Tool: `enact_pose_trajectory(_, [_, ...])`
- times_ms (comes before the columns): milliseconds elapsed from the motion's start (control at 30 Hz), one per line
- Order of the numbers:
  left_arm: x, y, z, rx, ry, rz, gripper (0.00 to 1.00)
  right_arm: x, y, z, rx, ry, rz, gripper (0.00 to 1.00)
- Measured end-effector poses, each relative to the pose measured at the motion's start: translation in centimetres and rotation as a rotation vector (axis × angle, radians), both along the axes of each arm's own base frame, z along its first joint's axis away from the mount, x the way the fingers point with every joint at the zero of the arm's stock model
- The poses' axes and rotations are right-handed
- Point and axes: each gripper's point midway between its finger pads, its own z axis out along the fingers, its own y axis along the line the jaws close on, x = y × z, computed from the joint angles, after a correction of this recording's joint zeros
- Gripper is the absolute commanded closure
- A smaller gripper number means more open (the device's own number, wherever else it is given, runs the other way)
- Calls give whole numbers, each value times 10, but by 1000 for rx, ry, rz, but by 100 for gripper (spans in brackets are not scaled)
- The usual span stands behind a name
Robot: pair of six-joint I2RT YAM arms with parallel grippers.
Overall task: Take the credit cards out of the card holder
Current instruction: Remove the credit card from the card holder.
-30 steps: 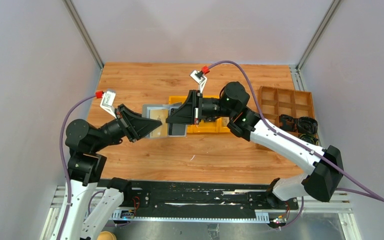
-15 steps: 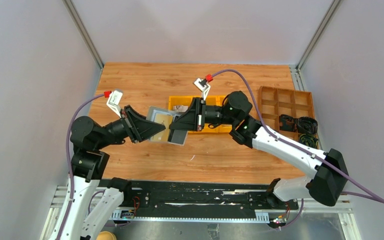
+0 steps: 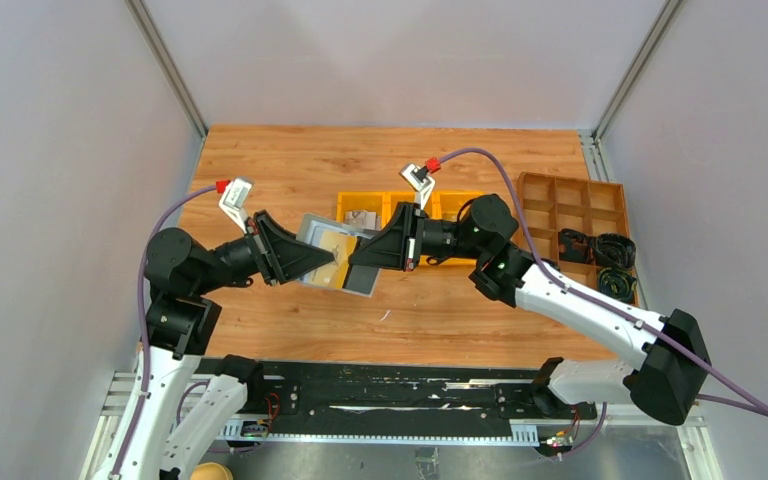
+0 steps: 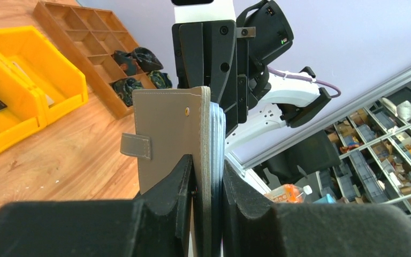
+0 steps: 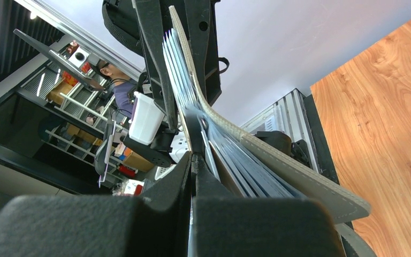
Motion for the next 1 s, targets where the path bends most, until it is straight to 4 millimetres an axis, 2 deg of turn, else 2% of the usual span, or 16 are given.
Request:
enact_pose_trajectory(100, [1, 0, 0, 0, -1, 3, 95, 0, 0, 0, 1, -1, -1, 100])
enact_pose_trajectory(133, [1, 0, 0, 1, -2, 6, 100, 0, 0, 0, 1, 0, -1, 95])
enact_pose_trajectory(200, [2, 1, 0, 2, -3, 12, 100, 0, -1, 1, 1, -1, -2, 76])
enact_pose_trajectory(300, [6, 2, 0, 3, -9, 33, 100, -1, -1, 2, 5, 13, 4, 58])
enact_pose_trajectory(367, [9, 3, 0, 4, -15, 50, 100, -1, -1, 5, 18, 18, 8, 54])
enact_pose_trajectory(500, [13, 4, 0, 4, -14, 72, 100, 2, 5, 8, 34, 31, 20, 53])
enact_pose_trajectory(600, [16, 4, -1, 5, -7, 83, 100, 7, 11, 9, 37, 39, 27, 58])
enact_pose_trajectory(733, [18, 5, 1, 3, -10, 95, 100, 9, 16, 7, 42, 51, 41, 86])
enact_pose_trajectory(833, [17, 6, 4, 3, -20, 96, 100, 10, 18, 6, 45, 72, 54, 100])
enact_pose_trajectory(1000, [15, 6, 8, 10, -40, 96, 100, 9, 10, 10, 56, 58, 53, 100])
